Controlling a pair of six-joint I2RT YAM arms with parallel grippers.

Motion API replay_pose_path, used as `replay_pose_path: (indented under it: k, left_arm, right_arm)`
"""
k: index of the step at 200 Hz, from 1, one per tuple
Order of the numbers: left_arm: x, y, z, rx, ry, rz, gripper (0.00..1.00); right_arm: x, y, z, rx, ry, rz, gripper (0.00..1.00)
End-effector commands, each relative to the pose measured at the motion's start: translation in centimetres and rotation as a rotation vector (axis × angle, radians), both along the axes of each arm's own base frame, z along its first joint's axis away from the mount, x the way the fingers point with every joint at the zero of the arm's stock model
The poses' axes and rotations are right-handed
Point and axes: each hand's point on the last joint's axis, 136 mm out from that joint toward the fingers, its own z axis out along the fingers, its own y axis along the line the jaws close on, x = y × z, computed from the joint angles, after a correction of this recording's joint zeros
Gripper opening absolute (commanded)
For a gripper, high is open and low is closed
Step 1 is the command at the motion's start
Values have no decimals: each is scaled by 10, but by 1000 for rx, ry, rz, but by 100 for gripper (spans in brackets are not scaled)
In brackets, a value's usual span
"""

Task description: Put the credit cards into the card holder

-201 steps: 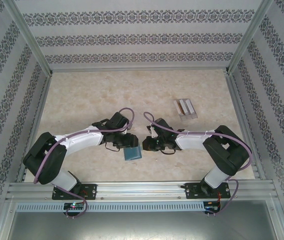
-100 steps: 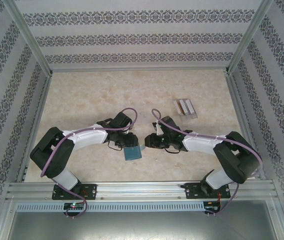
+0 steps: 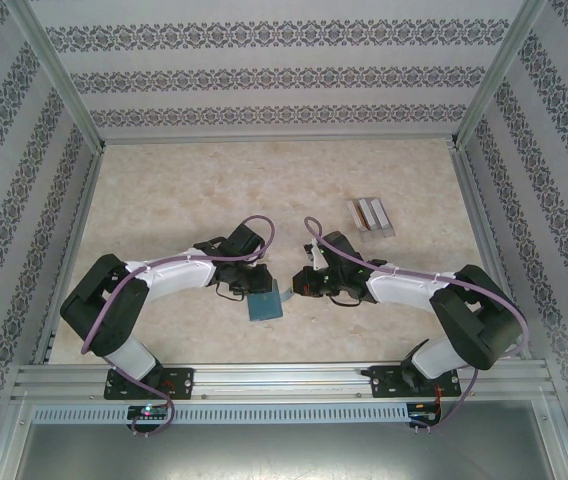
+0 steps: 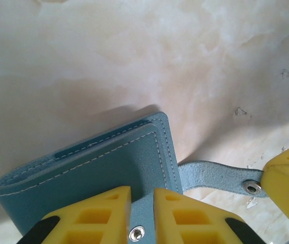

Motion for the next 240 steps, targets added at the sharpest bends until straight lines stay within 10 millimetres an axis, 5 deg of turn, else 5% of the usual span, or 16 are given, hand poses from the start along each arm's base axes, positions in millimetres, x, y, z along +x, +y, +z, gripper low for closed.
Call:
replay_pose_path:
  k: [1,66,116,240]
  left_arm:
    - [-3,11,2,50,2,34,20]
    - [-8,39,33,13,-78,151,24]
    - [-22,67,11,110,-89,170,18]
    - [-24,36,-31,-21,33,184,18]
  right_arm:
    - [-6,9,6,17,10,24,0]
    - [-6,31,11,2,-10,21,0]
    - [-4,42,21,26,-10,24,0]
    - [-5,75,1,24,42,82,0]
